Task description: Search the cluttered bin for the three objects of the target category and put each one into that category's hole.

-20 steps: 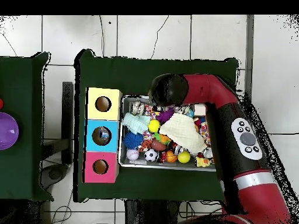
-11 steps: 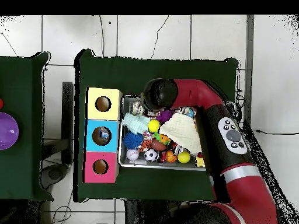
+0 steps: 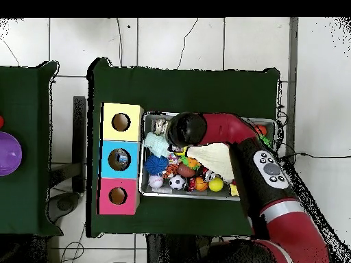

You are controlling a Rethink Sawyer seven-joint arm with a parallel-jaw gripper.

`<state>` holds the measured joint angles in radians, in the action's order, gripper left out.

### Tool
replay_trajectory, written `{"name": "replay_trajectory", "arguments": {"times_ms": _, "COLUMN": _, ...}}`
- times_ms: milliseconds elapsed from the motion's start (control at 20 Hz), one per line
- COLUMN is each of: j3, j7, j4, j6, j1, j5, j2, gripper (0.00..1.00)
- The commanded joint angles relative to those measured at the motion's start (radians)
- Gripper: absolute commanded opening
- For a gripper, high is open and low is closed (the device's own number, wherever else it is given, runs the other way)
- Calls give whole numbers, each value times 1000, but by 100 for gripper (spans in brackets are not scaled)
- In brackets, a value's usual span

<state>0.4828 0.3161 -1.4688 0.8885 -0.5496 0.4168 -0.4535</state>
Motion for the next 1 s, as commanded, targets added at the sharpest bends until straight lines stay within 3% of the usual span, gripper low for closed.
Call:
{"name": "replay_trajectory", "arguments": {"times_ms": 50, "j3": -53, "j7": 298, "j4": -94, "j6": -61, "j1": -1, "j5": -58, "j2": 68, "gripper": 100}}
{"name": "replay_trajectory", "arguments": {"times_ms": 400, "j3": -58, "j7": 372, "j4": -65, "j6": -172, "j1": 40, "j5": -104, "j2": 134, "gripper": 100}}
{"name": "replay_trajectory", "arguments": {"times_ms": 700, "j3": -7, "j7": 383, "j4": -89, "j6": -301, "j1": 43, "j5": -173, "j2": 133, "gripper": 100}}
{"name": "replay_trajectory", "arguments": {"times_ms": 1000, "j3": -42, "j7": 381, "j4": -94, "j6": -294, "j1": 75, "j5": -212, "j2": 115, "gripper": 100}}
